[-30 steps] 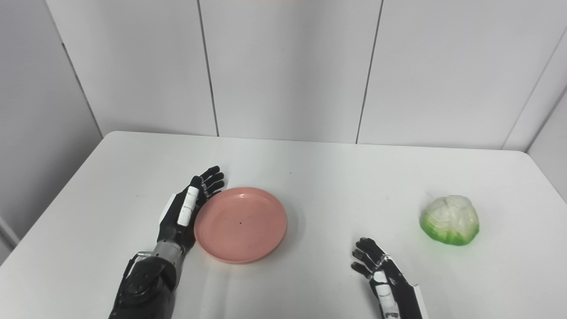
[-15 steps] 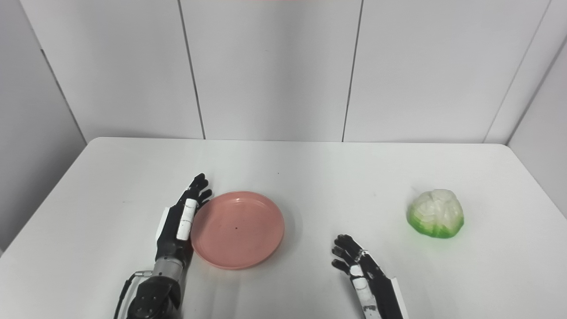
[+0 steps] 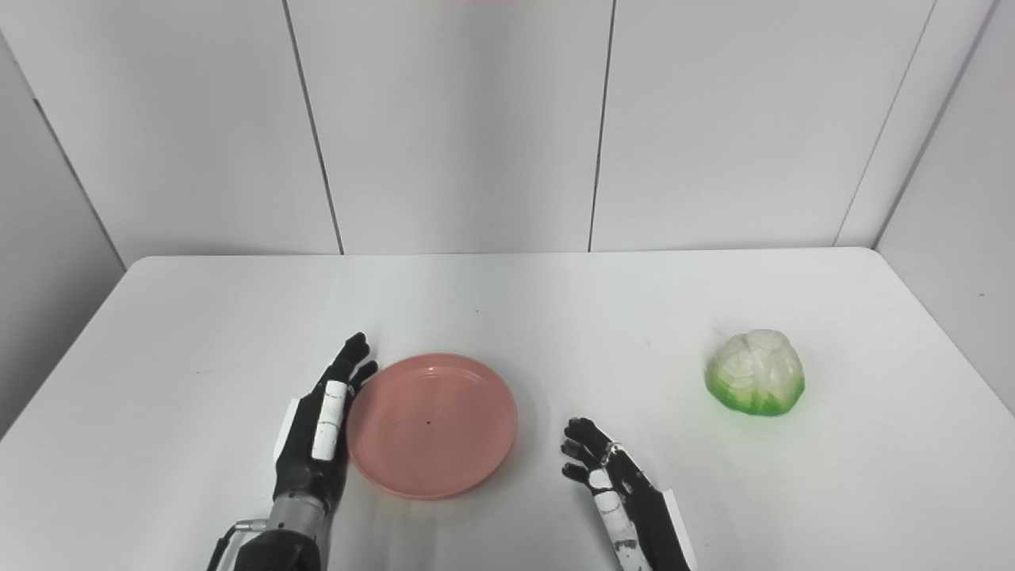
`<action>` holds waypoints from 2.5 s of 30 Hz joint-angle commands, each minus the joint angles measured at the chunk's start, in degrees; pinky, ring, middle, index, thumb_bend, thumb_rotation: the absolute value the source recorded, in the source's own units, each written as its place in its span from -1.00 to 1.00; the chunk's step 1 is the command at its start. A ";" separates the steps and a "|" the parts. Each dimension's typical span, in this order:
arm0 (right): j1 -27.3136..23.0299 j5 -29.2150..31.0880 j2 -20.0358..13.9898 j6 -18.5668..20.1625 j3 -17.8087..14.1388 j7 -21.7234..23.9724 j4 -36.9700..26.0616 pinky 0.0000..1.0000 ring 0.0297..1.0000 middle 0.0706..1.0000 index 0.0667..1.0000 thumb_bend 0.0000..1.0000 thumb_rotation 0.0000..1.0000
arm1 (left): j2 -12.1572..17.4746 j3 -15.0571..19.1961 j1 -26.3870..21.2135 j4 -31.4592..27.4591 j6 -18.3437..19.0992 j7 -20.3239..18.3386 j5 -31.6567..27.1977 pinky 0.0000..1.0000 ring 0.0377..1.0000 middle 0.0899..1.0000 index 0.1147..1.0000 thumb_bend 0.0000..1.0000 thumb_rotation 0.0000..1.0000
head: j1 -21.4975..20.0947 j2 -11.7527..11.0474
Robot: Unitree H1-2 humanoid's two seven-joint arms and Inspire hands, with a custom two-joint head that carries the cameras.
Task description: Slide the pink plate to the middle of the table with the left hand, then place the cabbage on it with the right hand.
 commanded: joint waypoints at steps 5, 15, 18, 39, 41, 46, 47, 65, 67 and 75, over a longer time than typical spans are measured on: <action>5.54 -0.32 3.73 0.12 1.03 -0.80 -2.29 0.61 0.66 0.66 0.58 0.62 0.68 | -0.95 -0.97 0.79 -2.18 3.57 -2.97 -3.68 0.81 0.83 0.88 0.72 0.73 0.79 | -0.57 -0.06; 3.89 -3.58 3.08 -1.61 1.74 -1.27 -0.55 0.59 0.66 0.67 0.61 0.58 0.69 | 0.93 0.15 -0.32 -1.17 4.28 -5.52 -7.07 0.93 0.89 0.89 0.78 0.73 0.75 | -3.20 -1.10; 3.06 -5.79 2.71 -5.00 1.65 -1.38 0.54 0.61 0.67 0.68 0.62 0.54 0.64 | 1.30 0.71 -0.72 -0.61 4.19 -5.76 -7.30 0.98 0.90 0.89 0.79 0.68 0.79 | -4.01 -1.63; -5.78 -21.46 -1.64 4.04 -8.83 -5.38 -17.53 0.64 0.70 0.75 0.72 0.61 0.62 | 2.44 2.50 -2.88 3.29 4.47 -6.42 -8.74 1.00 0.81 0.72 0.74 0.71 0.72 | -7.14 -4.23; -7.58 -23.26 -3.83 7.47 -10.57 -3.86 -18.79 0.62 0.70 0.78 0.78 0.68 0.62 | 2.77 2.41 -2.85 3.60 4.62 -6.76 -8.85 1.00 0.82 0.72 0.73 0.72 0.72 | -7.59 -4.46; -10.71 -26.96 -9.66 14.69 -13.24 1.03 -21.04 0.57 0.73 0.86 0.83 0.79 0.47 | 3.11 2.15 -2.45 3.57 4.92 -7.25 -8.81 1.00 0.84 0.72 0.74 0.72 0.72 | -8.24 -4.83; -11.49 -26.80 -11.46 16.40 -13.78 2.57 -21.54 0.58 0.75 0.87 0.83 0.81 0.31 | 3.10 2.10 -2.33 3.51 4.95 -7.35 -8.80 1.00 0.84 0.71 0.72 0.74 0.71 | -8.22 -4.85; -27.42 -33.17 -35.57 29.84 -13.23 21.09 -17.47 0.68 0.93 0.93 0.84 1.00 -0.32 | 2.65 0.33 -1.34 3.56 5.61 -8.78 -8.75 0.98 0.81 0.64 0.72 0.79 0.63 | -7.32 -5.08; -29.54 -34.27 -37.21 30.05 -12.15 22.82 -16.31 0.68 0.94 0.95 0.85 1.00 -0.36 | 2.60 0.16 -1.27 3.47 5.74 -8.87 -8.77 0.99 0.81 0.63 0.73 0.80 0.63 | -7.17 -5.05; -39.36 -39.33 -43.22 31.89 -5.23 32.40 -9.85 0.42 0.85 0.94 0.87 1.00 -0.37 | 2.70 -0.31 -1.27 3.95 5.27 -9.44 -8.61 1.00 0.82 0.58 0.76 0.77 0.68 | -6.46 -5.16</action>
